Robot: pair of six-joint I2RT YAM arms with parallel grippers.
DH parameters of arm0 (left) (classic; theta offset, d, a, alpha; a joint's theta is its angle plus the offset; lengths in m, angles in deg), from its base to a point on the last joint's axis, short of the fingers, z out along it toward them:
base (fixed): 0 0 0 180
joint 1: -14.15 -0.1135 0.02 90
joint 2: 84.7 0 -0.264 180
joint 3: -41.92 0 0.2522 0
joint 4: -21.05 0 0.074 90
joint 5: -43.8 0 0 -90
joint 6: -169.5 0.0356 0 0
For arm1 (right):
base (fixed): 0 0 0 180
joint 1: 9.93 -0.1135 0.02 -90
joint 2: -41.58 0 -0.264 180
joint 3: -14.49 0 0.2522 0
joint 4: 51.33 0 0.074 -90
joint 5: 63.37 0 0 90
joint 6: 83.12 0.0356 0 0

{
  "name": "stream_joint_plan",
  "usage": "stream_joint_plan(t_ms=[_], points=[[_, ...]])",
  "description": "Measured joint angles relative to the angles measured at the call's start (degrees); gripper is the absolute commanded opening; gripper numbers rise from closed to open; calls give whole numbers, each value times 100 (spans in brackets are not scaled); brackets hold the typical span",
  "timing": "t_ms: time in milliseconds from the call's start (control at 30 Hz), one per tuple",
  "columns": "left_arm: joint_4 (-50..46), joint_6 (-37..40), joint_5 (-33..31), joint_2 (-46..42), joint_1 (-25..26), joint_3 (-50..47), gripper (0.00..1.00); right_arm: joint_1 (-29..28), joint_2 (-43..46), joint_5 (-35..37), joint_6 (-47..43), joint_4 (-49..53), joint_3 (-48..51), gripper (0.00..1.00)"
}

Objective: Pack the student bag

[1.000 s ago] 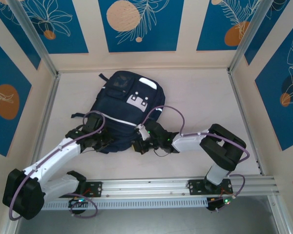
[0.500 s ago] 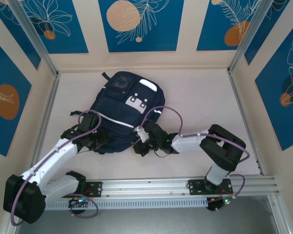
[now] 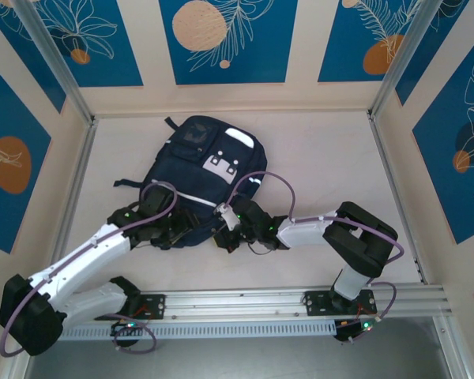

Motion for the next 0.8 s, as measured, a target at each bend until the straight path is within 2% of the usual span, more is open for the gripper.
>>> stream_joint_plan(t_ms=[200,300,567,667,800], points=[[205,-328,-9,577,68,74,65,-31,0,44,31,-39,0,0],[299,-439,-44,772,79,105,58,-44,-2,61,55,-66,2,0],[385,-518,-321,905,96,131,21,-46,-4,170,72,-118,57,0],[369,-496,-376,901,81,133,11,-55,-4,221,66,-151,142,0],[319,-474,-411,852,20,133,4,-59,2,350,46,-256,264,0]])
